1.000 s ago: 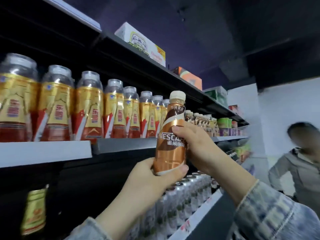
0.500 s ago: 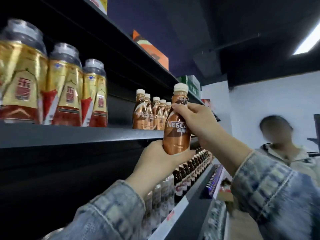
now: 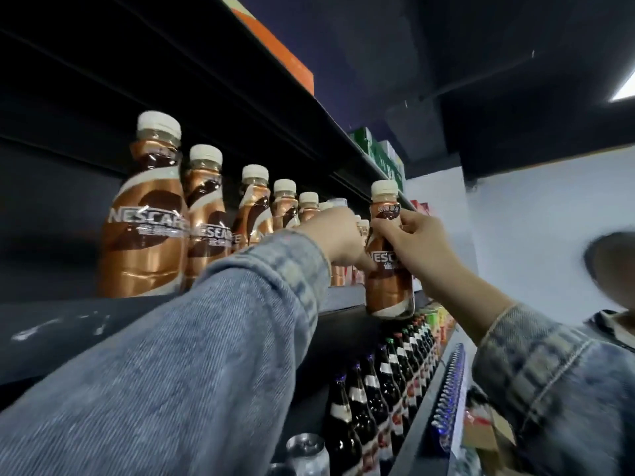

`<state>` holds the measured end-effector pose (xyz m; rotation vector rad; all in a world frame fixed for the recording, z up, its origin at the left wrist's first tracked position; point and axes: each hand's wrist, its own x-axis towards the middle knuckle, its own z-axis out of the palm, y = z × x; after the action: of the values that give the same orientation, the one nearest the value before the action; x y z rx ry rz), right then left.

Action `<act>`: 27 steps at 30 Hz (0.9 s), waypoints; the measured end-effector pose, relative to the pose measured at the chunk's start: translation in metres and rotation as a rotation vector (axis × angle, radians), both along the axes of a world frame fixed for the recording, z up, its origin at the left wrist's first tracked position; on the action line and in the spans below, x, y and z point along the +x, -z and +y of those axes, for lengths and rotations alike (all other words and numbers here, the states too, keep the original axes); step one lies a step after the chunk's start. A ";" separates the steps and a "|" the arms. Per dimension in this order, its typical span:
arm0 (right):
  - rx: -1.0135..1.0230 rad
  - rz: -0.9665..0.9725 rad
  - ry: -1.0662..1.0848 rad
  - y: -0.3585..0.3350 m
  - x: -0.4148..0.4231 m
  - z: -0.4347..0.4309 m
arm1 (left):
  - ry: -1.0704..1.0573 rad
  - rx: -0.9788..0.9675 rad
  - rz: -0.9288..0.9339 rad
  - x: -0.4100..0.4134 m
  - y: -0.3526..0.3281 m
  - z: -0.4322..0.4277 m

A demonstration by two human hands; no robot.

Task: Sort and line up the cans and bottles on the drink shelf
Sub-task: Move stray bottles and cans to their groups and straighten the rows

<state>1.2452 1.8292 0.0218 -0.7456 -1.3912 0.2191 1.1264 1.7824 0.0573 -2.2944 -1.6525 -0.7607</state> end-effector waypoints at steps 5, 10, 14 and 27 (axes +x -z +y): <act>-0.009 0.009 -0.051 0.002 0.040 0.084 | -0.159 0.296 -0.027 0.029 -0.040 0.092; -0.028 0.034 -0.193 -0.012 0.073 0.148 | -0.474 0.368 0.074 0.050 -0.070 0.156; -0.055 0.044 -0.347 -0.027 0.090 0.180 | -0.649 0.192 0.173 0.068 -0.084 0.190; 0.010 0.057 -0.510 -0.044 0.089 0.225 | -0.625 0.470 -0.130 0.082 -0.092 0.211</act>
<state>1.3340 2.0541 0.0653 -0.3607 -1.5080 0.6262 1.2080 1.9938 0.1493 -1.3333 -1.8464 -1.0089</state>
